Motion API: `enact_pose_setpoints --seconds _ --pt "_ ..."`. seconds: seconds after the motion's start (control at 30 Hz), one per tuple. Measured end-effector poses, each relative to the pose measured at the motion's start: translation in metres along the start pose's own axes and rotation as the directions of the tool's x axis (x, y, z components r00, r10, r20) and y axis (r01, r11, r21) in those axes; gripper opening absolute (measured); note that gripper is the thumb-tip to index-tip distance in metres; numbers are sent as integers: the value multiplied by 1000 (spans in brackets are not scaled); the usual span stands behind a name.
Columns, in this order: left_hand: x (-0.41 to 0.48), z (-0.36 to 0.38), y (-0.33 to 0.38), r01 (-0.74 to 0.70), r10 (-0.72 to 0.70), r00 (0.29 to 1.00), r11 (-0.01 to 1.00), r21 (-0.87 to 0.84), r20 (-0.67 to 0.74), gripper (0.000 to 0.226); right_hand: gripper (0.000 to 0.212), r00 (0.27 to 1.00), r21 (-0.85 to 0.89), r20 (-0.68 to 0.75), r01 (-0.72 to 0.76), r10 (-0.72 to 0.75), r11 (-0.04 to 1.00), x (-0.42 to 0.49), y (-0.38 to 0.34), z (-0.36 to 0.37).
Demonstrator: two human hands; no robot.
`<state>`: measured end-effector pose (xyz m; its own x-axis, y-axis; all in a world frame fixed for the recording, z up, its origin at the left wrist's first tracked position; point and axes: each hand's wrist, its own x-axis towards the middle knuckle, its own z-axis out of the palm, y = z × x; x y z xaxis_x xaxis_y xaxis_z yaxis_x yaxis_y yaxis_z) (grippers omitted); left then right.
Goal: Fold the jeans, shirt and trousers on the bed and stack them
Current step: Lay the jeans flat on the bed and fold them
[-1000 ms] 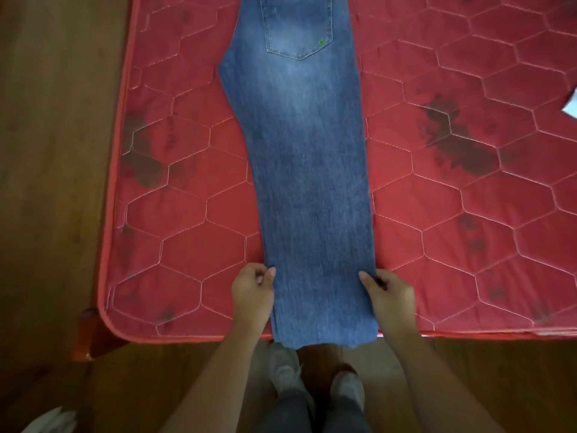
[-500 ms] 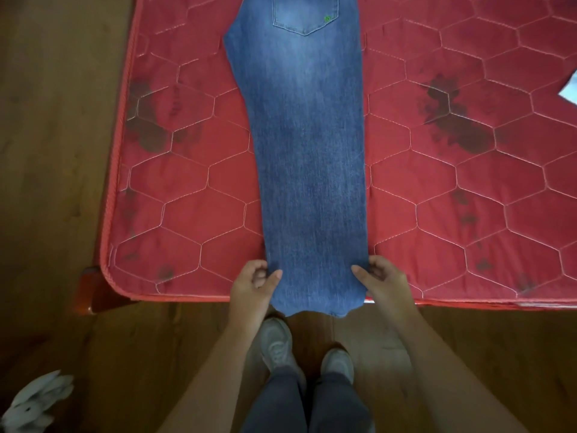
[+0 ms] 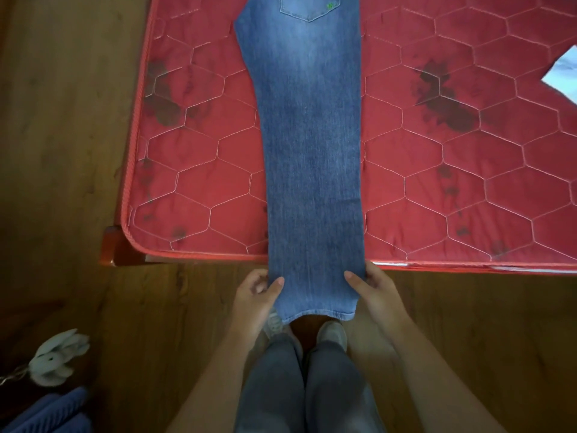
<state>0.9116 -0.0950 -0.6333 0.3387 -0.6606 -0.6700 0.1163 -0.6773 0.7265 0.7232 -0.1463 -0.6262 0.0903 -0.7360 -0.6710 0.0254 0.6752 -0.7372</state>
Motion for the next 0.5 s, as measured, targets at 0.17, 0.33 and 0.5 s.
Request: enact_pose_setpoints --seconds 0.17,0.33,0.5 --pt "-34 -3 -8 26 -26 1000 999 31 -8 10 5 999 -81 -16 -53 52 995 -33 5 -7" --pt "-62 -3 -15 68 -63 996 996 63 -68 14 5 996 -141 -75 -59 49 988 -64 12 -10" --pt "-81 -3 -18 113 -114 983 993 -17 -144 19 7 983 -54 -105 -155 149 986 -84 19 -4"
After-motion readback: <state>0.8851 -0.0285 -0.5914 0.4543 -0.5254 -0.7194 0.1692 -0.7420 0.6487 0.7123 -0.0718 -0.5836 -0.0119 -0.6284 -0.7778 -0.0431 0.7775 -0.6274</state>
